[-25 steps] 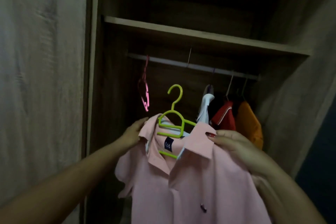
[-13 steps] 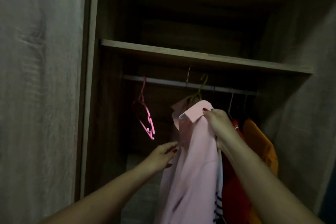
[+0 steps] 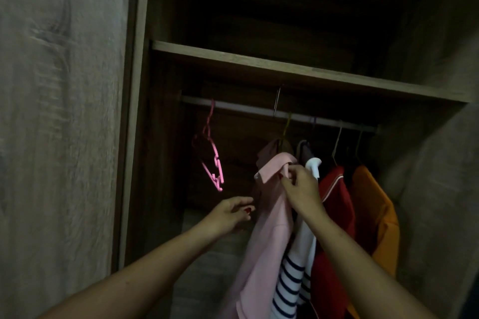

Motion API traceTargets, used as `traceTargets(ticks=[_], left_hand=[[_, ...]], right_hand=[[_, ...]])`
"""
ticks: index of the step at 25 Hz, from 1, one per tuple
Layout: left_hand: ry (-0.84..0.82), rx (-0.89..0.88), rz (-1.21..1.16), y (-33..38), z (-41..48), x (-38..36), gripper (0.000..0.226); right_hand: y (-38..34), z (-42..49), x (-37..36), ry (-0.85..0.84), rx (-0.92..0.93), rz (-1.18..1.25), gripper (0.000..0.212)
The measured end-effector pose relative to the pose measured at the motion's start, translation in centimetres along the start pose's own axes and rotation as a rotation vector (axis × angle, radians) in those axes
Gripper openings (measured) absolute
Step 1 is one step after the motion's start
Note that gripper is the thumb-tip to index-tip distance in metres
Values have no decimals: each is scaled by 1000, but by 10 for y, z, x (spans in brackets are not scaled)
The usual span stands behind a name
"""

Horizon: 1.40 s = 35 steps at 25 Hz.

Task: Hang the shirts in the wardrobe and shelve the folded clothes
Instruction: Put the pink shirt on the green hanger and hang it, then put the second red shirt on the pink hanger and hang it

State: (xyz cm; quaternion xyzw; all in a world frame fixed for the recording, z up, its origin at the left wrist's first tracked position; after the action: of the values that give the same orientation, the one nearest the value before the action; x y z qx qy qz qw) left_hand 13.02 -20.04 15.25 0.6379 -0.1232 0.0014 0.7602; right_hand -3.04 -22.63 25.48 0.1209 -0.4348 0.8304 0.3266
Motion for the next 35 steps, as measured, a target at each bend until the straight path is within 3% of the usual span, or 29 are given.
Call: traceTargets(ticks=[4, 12, 18, 22, 26, 28, 31, 33, 35], left_hand=[[50, 24, -63, -2, -11, -12, 39], [255, -13, -217, -19, -89, 12, 30], [639, 108, -299, -78, -277, 131, 24], [942, 186, -259, -114, -433, 237, 24], [1172, 251, -201, -138, -573, 329, 24], [1284, 309, -82, -146, -639, 377, 20], [1412, 444, 330, -149, -711, 443, 18], [1381, 611, 623, -167, -743, 490, 20], [1231, 802, 810, -197, -756, 530, 28]], right_hand=[[-7, -31, 17, 74, 166, 11, 27], [-45, -107, -19, -95, 350, 270, 27], [-127, -206, -131, -414, 408, 483, 29], [-216, -293, -227, -660, 385, 601, 38], [-307, -379, -306, -802, 391, 665, 33], [-351, -425, -351, -884, 412, 663, 28], [-397, -487, -419, -1055, 414, 626, 19], [-418, -525, -466, -1140, 412, 542, 13], [-430, -554, -509, -1209, 364, 465, 23]])
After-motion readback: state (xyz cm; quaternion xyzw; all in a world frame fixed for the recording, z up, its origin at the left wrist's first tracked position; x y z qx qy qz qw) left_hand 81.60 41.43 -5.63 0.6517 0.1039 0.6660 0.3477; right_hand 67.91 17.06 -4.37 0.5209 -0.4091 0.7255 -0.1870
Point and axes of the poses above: each hand's wrist, its own z-axis towards the middle knuckle, its own x-axis out of the back of the hand, y = z × x, the point moved 10 cm from there along z, towards the middle knuckle, and after that the axes turned 2 degrees about -x, right-handed, at the moved point
